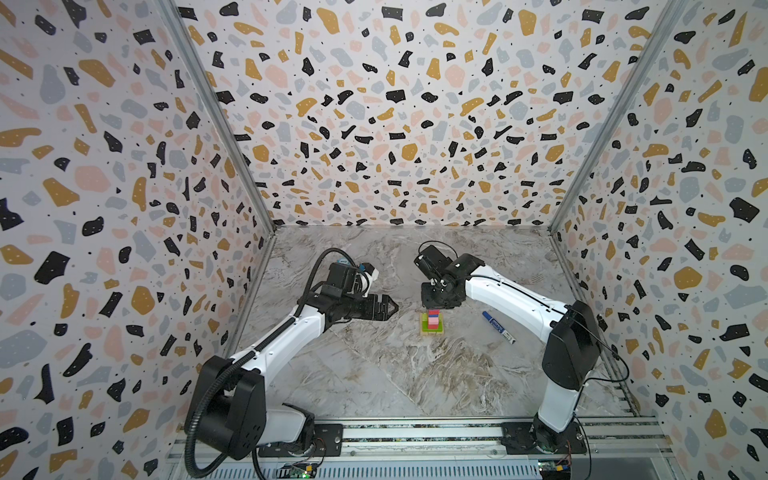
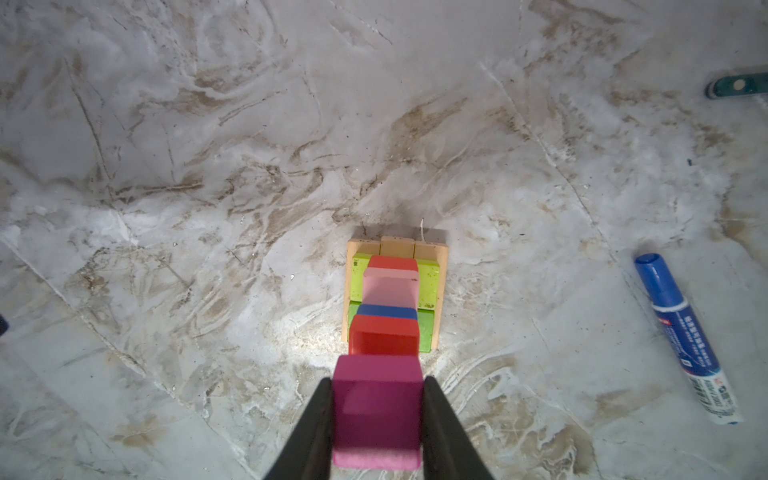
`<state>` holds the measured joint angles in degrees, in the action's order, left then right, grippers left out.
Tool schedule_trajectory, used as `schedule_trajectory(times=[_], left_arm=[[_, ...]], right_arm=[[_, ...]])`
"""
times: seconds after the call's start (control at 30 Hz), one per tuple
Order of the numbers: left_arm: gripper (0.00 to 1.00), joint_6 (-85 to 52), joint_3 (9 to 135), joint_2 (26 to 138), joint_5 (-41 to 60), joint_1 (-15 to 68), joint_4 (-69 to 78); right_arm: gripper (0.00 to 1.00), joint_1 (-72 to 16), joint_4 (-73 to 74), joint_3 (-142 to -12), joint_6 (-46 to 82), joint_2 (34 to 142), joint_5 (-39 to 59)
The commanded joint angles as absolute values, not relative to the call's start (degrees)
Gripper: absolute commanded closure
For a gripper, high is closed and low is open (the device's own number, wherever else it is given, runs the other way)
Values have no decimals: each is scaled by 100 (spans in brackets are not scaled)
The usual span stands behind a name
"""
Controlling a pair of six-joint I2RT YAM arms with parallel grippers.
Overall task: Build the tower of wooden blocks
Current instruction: 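Align the held magenta cube above the red cube on the stack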
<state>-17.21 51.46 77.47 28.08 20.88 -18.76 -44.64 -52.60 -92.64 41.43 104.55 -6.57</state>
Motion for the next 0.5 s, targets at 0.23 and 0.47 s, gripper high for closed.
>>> schedule_trajectory(times=[0.23,0.47], left_arm=[[1,-1712,5083,7624,2893,2057,-1725],[1,-1714,5089,7625,2896,2061,-1728]], right_arm=[[70,-4500,-5424,-9462,4165,10479,-763],[70,-4509,-5414,-9441,4181,10505,-813]])
